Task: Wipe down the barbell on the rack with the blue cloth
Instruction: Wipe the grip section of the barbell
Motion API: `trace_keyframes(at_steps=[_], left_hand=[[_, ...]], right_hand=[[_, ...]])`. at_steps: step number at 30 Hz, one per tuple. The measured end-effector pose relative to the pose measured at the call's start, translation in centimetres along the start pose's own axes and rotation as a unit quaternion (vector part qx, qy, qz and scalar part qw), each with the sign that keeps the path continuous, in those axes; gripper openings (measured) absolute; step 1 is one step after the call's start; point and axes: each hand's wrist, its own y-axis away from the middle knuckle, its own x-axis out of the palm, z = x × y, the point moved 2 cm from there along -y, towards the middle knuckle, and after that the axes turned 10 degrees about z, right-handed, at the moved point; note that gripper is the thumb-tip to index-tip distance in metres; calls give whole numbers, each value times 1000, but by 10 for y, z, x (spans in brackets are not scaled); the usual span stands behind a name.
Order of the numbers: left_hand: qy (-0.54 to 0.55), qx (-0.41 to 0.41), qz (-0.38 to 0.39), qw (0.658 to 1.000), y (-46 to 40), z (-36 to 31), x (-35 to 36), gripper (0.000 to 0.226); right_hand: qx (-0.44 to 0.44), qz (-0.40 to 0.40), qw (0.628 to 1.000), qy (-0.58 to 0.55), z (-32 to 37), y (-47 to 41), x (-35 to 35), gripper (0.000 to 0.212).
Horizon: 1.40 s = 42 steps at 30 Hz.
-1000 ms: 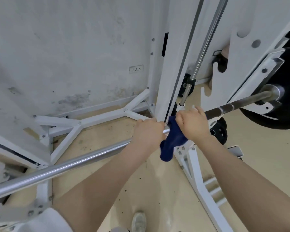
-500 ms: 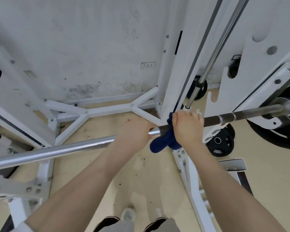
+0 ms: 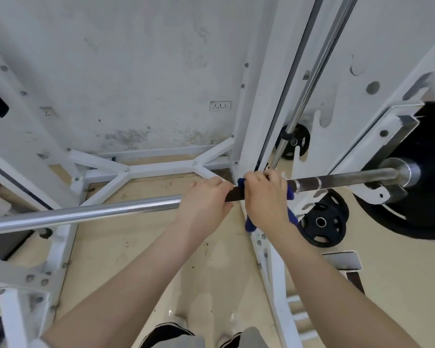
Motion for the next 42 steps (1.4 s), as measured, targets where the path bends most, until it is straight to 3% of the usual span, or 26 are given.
trace_keyframes(at_steps=[3,6,9,13,15,17,20,26,28,30,33,36,39,42], left_hand=[[-79,-33,5,996,-8,-9,11,32],[-99,-55,-12,993,-11,-17,14,36],[-129,-85,-16,988,-12,-21,23,41],[-128,-93,-89,983,-16,-27,27,30],[-126,-99,-67,985,-19,-28,33,32],[-126,-93,-72,985,-17,-31,36,33],[-128,-93,-95,983,-19,-31,41,37],[-114,-85,-127,982,-25,-28,39,28],[-91,-86,-130,984,-25,-25,39,25],[-70,-78,-136,985,-26,-22,39,22],[-59,-78,-131,987,-26,-20,39,22],[-61,-79,-135,986,-24,-18,40,22],[-69,-69,-136,986,-24,-16,38,22],[-73,-65,-139,985,-24,-16,37,22]], right_hand=[[-82,-3,993,86,-31,-1,-3,13],[17,20,992,123,-91,-11,-13,18],[103,-9,992,79,-116,-9,-13,21],[2,-65,998,17,-84,-5,-3,17],[-19,-25,999,44,-100,-9,-13,19],[32,-9,995,91,-141,-13,-20,22],[127,-32,990,58,-175,-9,-25,24],[-8,-54,998,-14,-118,-4,-10,10],[-42,-31,998,35,-129,-5,-16,14],[-6,-5,996,91,-151,-12,-22,18],[74,-19,995,59,-151,-15,-26,19],[19,21,999,-21,-102,-12,-15,14],[-71,4,997,-24,-76,-7,-11,13],[-17,36,999,19,-97,-15,-19,20]])
